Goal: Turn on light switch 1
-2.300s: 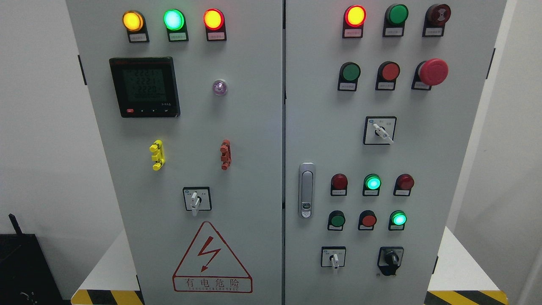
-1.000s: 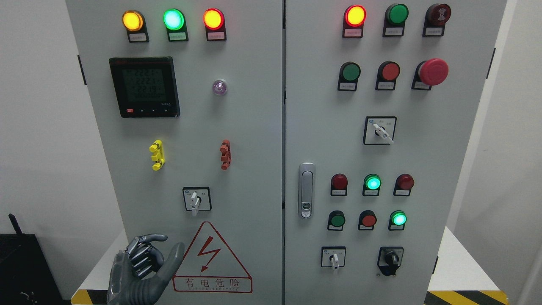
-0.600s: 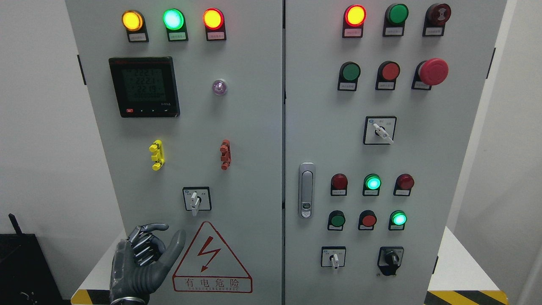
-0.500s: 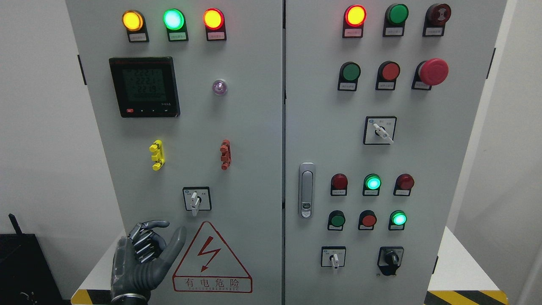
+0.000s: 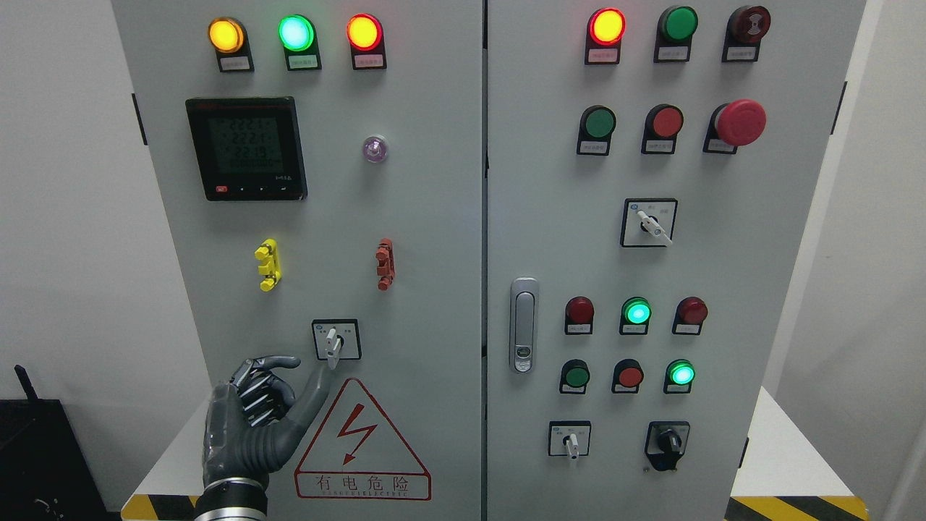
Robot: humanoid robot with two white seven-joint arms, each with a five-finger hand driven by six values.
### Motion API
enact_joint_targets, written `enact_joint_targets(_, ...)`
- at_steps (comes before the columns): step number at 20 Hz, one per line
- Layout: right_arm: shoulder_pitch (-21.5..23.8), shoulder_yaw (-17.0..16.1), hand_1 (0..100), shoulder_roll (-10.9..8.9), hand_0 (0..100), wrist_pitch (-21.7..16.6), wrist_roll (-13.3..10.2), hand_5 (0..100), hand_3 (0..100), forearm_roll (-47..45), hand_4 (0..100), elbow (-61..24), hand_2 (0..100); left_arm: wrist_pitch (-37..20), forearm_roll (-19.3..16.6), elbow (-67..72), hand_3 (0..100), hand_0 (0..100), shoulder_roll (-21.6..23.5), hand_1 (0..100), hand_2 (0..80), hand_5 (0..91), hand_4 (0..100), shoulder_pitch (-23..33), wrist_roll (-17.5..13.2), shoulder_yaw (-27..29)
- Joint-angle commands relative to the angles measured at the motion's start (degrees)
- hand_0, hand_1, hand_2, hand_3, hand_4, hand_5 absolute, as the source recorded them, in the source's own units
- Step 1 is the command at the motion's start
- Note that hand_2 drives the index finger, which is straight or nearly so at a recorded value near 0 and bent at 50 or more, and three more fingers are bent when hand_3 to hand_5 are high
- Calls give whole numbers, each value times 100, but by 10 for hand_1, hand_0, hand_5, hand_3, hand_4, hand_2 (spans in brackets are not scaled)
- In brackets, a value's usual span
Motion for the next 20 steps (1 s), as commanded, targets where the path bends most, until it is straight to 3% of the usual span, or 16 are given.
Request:
enact_joint_targets(1, 2, 0, 0, 0, 307, -1, -2, 0, 0, 0, 0, 0, 0, 117, -44, 125, 906, 0, -108, 718, 498, 883, 950, -112, -2, -161)
enact_joint_targets(14, 2, 0, 0, 0, 307, -1, -2, 0, 0, 0, 0, 0, 0, 337, -272, 160, 903, 0, -126, 711, 515, 887, 950, -270, -2, -161)
enact_joint_targets(20, 2, 0, 0, 0, 307, -1, -2, 0, 0, 0, 0, 0, 0, 346, -413, 213, 925, 0, -187, 659, 546, 886, 929, -270, 7, -152)
